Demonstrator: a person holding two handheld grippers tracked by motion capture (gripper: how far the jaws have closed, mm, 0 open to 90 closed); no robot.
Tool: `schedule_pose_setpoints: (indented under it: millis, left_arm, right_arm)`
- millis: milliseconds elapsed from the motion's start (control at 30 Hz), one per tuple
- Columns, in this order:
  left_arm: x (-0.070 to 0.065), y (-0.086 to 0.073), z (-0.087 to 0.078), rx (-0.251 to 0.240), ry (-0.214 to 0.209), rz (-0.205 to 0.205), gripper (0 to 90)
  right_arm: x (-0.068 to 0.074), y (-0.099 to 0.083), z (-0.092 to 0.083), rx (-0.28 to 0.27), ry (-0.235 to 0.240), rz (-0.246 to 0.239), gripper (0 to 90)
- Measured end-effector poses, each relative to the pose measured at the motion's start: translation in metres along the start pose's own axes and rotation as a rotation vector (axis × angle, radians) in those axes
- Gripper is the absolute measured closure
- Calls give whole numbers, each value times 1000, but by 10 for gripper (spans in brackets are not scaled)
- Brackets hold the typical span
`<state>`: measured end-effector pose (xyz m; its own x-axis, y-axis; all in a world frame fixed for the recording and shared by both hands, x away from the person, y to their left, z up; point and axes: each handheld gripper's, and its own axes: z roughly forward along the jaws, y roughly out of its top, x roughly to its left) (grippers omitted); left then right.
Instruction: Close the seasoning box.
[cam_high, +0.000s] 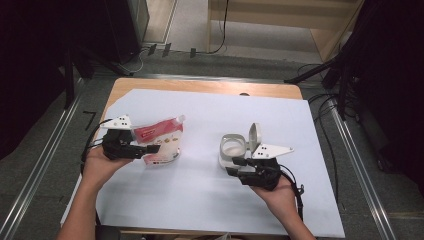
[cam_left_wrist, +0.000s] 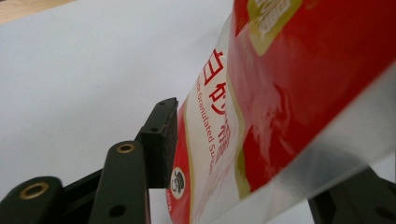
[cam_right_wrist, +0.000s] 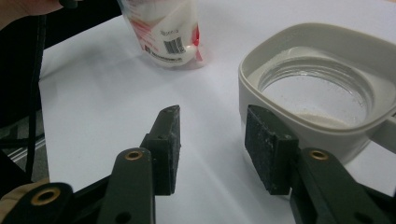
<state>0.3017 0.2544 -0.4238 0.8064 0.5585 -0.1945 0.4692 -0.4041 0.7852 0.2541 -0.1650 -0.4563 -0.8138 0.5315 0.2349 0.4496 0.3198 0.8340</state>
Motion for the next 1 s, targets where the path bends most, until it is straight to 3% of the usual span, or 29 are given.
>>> schedule_pose_setpoints:
  millis: [167,200,333,567,733,1000]
  left_arm:
    - [1,-1,-3,15,-5,-28,467]
    - [2,-2,-4,22,-1,-52,466]
    - [1,-5,-8,38,8,-65,464]
    - [-4,-10,-19,60,58,-74,476]
    - [-2,-14,-24,55,58,-92,474]
    - [0,-16,-27,61,50,-87,472]
  right_arm:
    - [0,1,-4,2,-3,8,563]
    - [0,2,-6,3,-7,1,563]
    - [-1,3,-12,9,-11,-3,563]
    - [-7,2,-22,5,-3,9,569]
    - [-10,1,-27,14,-3,14,582]
    - [-14,-2,-36,26,-9,19,664]
